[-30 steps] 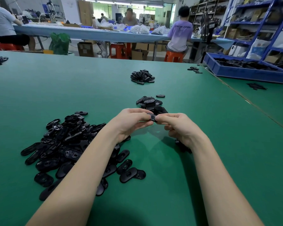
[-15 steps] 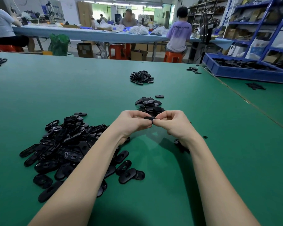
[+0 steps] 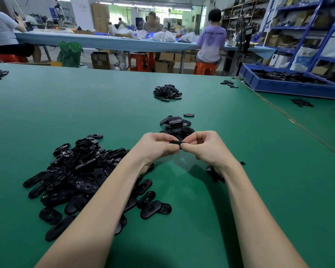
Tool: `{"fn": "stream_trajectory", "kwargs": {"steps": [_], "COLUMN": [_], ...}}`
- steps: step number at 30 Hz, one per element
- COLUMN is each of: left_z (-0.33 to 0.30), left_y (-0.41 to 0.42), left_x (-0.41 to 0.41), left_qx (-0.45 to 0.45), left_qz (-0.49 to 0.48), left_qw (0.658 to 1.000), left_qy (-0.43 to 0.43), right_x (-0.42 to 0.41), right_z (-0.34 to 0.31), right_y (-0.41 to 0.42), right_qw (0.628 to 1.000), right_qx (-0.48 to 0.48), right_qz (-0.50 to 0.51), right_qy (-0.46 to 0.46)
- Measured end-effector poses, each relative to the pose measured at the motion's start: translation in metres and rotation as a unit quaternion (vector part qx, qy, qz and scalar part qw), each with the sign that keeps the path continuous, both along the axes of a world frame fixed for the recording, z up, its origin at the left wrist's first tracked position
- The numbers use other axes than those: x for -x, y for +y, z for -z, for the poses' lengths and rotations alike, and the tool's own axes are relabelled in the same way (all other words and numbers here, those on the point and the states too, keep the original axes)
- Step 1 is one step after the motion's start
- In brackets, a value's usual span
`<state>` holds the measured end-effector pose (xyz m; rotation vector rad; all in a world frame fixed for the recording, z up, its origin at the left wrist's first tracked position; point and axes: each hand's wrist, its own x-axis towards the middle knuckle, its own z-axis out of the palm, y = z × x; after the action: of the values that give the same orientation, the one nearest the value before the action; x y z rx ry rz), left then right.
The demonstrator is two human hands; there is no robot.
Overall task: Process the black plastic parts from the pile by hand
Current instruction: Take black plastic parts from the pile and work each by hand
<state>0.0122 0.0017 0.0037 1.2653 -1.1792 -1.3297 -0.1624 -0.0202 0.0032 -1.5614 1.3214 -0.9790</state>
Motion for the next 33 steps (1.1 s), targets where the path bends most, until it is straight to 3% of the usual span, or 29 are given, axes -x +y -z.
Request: {"fn": "stream_trajectory", "kwargs": {"steps": [28, 33], "left_z": [-0.003, -0.005], "left_y": [0.003, 0.003], "left_x": [0.004, -0.001], "left_qx": [-0.006, 0.017], "left_qz": [-0.029, -0.002], "left_qw": [0.999, 0.998], "left_qy": [-0.023, 0.061], "right_x": [-0.005, 0.003], "right_z": [0.006, 0.002], "right_y": [0.004, 0.002], "right_qw": [1.0, 0.996], "right_qx": [0.025, -0.007], "right_qz": [0.014, 0.002], "right_qy": [0.004, -0.093]}}
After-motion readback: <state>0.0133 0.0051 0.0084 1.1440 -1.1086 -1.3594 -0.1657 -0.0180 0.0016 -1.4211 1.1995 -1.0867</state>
